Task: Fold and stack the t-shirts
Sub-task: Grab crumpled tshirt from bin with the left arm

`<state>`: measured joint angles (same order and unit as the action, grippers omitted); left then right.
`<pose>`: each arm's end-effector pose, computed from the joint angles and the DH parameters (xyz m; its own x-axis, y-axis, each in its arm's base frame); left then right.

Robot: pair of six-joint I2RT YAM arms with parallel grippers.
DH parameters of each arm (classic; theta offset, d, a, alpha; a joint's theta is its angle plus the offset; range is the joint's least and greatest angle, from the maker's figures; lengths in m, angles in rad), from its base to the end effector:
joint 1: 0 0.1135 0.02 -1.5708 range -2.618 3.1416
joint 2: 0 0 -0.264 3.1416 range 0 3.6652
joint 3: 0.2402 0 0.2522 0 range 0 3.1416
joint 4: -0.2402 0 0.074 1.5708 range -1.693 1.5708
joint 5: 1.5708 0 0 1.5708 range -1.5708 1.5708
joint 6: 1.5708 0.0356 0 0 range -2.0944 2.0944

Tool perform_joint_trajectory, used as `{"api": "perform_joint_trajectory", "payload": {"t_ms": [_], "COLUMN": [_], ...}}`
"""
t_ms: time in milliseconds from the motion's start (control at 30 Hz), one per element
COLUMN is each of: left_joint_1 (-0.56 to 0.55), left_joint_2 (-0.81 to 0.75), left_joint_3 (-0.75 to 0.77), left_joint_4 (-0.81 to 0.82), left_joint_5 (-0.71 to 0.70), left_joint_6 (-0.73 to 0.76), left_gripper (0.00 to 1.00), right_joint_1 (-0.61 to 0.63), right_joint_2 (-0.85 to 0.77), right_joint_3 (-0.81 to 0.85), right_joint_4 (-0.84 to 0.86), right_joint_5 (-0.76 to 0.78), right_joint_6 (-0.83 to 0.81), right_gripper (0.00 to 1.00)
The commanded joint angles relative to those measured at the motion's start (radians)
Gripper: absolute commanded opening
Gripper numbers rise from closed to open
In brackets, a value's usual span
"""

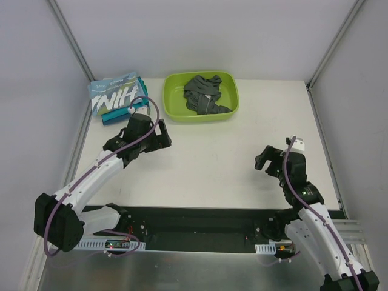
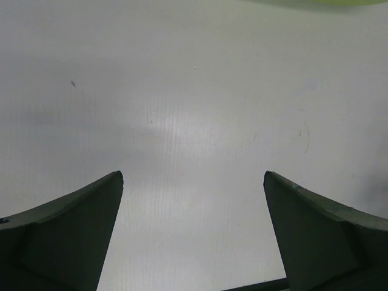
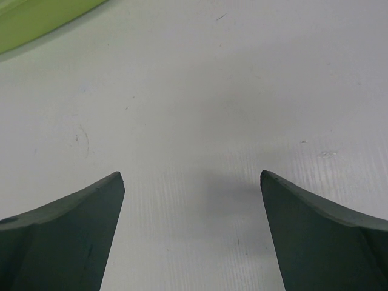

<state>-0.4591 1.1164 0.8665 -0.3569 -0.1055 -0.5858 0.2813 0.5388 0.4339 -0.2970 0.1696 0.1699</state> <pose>0.2224 -0.1057 0.2859 -0.6267 -0.3035 -0.7177 0.0200 0.9145 -0.4041 0.1397 0.0341 0.2403 -0.3914 0.0604 -0.9182 -0.0590 0.9941 0.0905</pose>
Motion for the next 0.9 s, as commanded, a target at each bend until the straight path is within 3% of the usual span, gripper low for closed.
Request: {"api": "perform_joint_trajectory", "payload": {"t_ms": [0,333,467,700,867], "left_joint_1": [-0.007,0.002,0.025,0.076,0.080], "left_joint_2": [0.077,0.630,0.865,1.282,1.447], "left_joint_3": [0.127,0.693,0.944,1.374,1.522], "left_joint_4": [0.079,0.116,0.115,0.104,0.108], "left_joint_5": [0.043,0.102,0.191,0.289,0.244], "left_joint_6": [0.070,0.265,0.300,0.209,0.123], "left_gripper": [0.99,0.99,0.99,0.99,0.99], "right_joint_1": [0.006,0.002,0.004,0.004,0.004], "right_joint_2": [0.018,0.027,0.033,0.052,0.072], "right_joint_3": [0.043,0.028,0.026,0.025,0.023], "right_joint_4": [0.021,0.039,0.039,0.050,0.053], "right_joint_5": [-0.041,-0.047,-0.035,-0.025,-0.013], "right_joint_6": [-0.015,-0.055,-0.067,-0.081,-0.086], "right_gripper": [0.96,0.96,0.96,0.96,0.96]}}
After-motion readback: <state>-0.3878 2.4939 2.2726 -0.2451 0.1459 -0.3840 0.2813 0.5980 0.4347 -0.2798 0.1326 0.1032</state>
